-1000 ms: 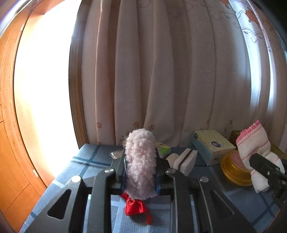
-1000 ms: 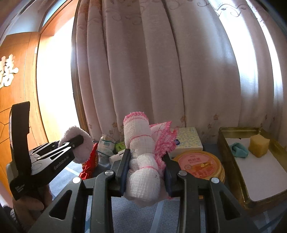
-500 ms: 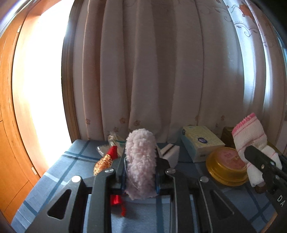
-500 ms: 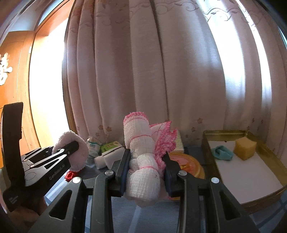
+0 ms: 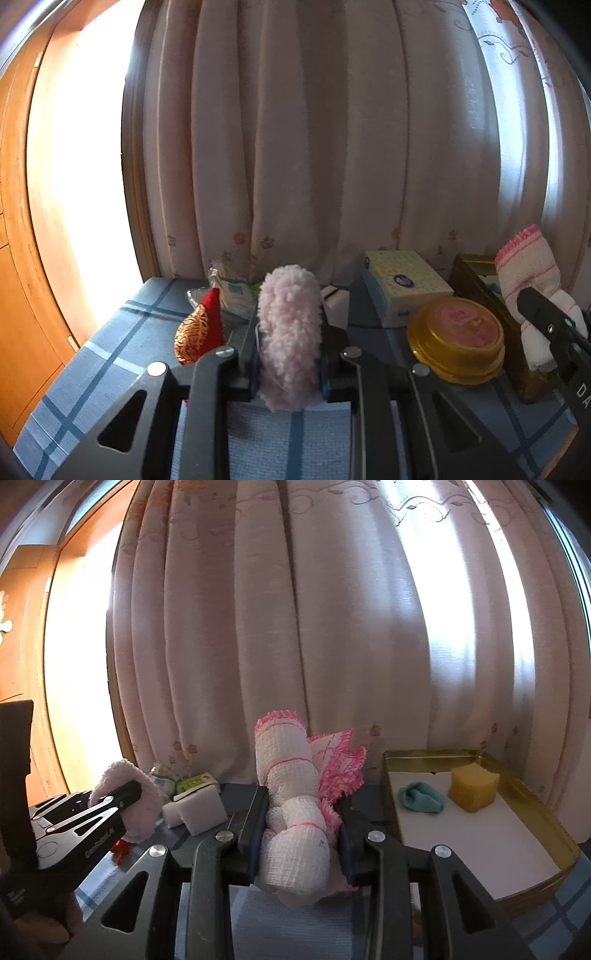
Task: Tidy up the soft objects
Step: 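Carry the pink puff and rolled towel with both tools over the gold tray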
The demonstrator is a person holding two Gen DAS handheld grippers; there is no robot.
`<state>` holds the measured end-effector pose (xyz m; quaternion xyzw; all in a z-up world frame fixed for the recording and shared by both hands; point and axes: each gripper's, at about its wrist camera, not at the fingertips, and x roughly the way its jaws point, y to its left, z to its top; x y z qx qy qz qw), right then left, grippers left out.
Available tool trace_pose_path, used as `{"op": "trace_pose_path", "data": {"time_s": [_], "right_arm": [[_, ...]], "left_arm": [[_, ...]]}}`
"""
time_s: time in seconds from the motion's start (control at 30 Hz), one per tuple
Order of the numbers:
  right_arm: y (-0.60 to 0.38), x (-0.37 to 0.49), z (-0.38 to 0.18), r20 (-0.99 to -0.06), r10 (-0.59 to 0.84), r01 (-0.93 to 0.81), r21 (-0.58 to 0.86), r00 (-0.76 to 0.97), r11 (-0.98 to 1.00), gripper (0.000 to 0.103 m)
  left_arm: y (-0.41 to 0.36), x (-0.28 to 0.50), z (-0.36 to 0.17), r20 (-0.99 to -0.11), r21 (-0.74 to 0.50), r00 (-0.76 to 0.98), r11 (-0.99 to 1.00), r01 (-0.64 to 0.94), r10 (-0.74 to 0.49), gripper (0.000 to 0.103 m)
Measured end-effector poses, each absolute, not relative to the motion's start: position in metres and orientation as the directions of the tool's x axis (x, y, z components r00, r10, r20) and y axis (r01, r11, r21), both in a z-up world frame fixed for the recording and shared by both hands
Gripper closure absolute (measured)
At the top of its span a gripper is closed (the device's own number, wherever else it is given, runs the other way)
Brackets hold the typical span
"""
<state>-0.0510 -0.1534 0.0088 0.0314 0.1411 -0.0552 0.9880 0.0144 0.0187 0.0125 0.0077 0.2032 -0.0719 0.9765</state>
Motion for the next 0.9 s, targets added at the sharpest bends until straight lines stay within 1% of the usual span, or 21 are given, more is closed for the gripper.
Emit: {"op": "trace_pose_path", "data": {"time_s": [0.7,0.9], "right_arm": [[-0.204,-0.070,0.014,-0.267,-0.204,0.216,0.015,0.942,0.976,0.068],[-0.219,-0.077,0.015,-0.264,-0.229,0.241,0.012,0.937,0.970,0.068]], "left_arm": [[-0.029,0.003,0.011,-0.417,-0.002,0.890,0.979,0.202,-0.185,0.082],[-0.047,0.000,0.011,-0.412,0.019,0.888,0.973,0.230,-0.202,0.082]]}}
